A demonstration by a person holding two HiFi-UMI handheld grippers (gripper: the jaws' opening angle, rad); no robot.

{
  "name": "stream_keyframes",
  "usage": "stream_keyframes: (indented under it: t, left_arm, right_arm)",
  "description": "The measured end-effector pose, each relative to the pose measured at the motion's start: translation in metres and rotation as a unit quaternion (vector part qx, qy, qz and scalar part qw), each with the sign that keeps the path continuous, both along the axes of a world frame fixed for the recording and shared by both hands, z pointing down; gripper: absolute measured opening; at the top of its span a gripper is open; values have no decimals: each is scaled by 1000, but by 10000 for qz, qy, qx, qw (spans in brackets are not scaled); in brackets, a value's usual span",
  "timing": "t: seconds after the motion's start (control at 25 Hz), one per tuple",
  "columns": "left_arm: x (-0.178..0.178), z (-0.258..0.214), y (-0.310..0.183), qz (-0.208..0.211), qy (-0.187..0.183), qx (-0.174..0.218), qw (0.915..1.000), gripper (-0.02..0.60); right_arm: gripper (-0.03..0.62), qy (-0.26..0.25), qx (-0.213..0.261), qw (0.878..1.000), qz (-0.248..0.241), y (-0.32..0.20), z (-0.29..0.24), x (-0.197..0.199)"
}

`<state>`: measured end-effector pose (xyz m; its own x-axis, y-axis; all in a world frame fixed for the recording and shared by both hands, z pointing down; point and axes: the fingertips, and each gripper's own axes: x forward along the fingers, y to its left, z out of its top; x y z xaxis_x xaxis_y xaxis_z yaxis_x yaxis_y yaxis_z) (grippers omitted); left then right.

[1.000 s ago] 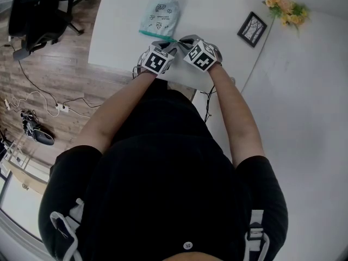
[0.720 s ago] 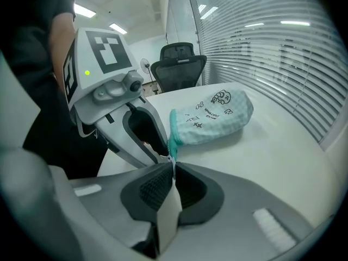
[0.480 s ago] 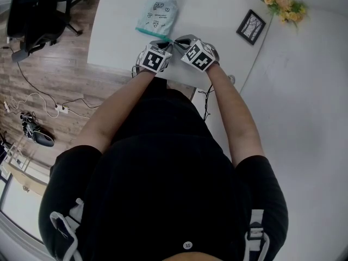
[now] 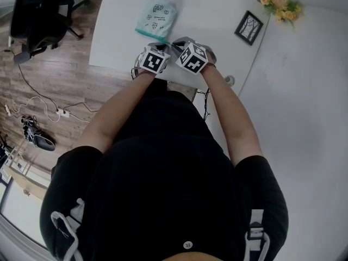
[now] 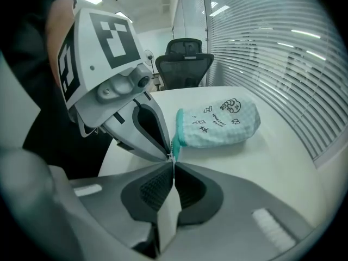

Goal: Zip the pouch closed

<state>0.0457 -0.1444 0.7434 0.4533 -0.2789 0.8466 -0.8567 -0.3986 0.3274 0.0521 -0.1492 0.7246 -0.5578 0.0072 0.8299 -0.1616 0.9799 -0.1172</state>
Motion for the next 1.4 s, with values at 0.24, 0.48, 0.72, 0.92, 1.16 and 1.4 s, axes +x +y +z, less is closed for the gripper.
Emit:
stream_keyframes:
  t: [0.24,0.48,0.72,0.92,1.16,1.4]
  left_arm:
    - [1,-3,0,0,-87,19,10000,11]
    - [-2,-2,0,-41,-145,38,9999,11]
    - [-7,-2,0,-74,-198,58,9998,11]
    - [-16,-10,-5,-104,-302,116,9994,11]
    - [-21,-8,-8,-260,-250,48,9993,11]
    - [-32,-10,-14,-285,-371,99,9989,11]
  right_arm:
    - [15,120,-15,9999,53,1,1,5]
    - [15,171,-10,9998,99,1,1,11]
    - [14,206,10,9997,107,2,0,14]
    - [14,193,19,9997,153,0,-2,16]
    - [14,223,57,9995,218,-8,-3,23]
    - [14,239,69,9993,293,-13,-3,30]
